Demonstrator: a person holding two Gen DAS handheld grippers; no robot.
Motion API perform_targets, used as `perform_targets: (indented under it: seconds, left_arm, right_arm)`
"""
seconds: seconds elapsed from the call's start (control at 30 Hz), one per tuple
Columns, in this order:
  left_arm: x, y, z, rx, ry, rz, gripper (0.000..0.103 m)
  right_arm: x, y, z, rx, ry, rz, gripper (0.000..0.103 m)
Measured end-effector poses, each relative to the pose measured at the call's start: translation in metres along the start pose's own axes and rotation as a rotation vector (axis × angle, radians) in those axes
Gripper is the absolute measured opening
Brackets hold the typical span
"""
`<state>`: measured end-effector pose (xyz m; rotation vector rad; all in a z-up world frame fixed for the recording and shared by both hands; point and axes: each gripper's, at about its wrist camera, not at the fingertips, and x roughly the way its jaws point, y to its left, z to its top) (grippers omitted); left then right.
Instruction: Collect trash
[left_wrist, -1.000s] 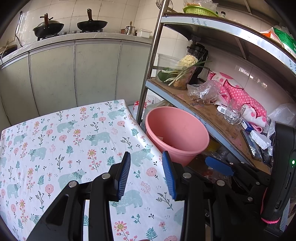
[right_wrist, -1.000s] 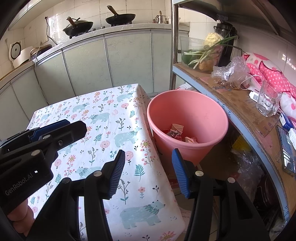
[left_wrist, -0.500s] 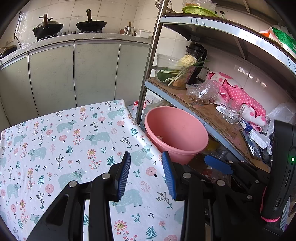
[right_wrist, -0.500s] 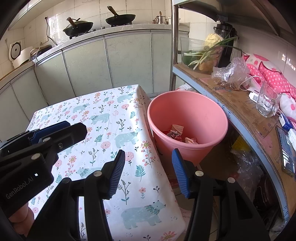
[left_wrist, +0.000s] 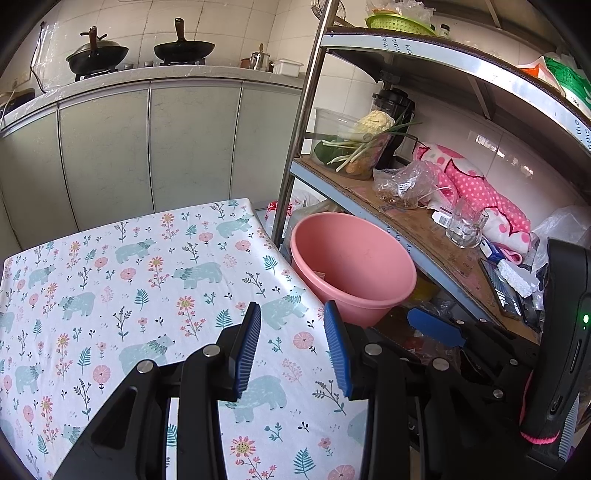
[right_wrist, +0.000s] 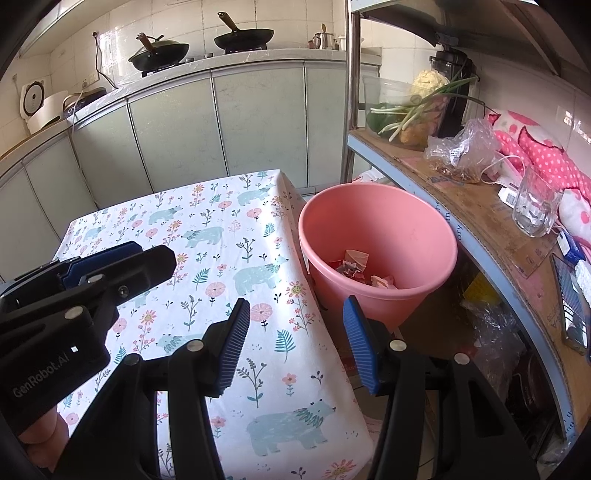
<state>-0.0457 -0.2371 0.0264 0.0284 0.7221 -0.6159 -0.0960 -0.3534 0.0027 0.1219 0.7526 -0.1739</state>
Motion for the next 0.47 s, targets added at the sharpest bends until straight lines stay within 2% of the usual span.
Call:
perform_targets:
  seconds: [0.47]
  left_arm:
    - [-0.008, 0.0046, -0.0001, -0.01, -0.003, 0.008, 0.035]
  right_arm:
    - [-0.0015, 0.0057, 0.0018, -0.016, -0.001, 0.002, 0.053]
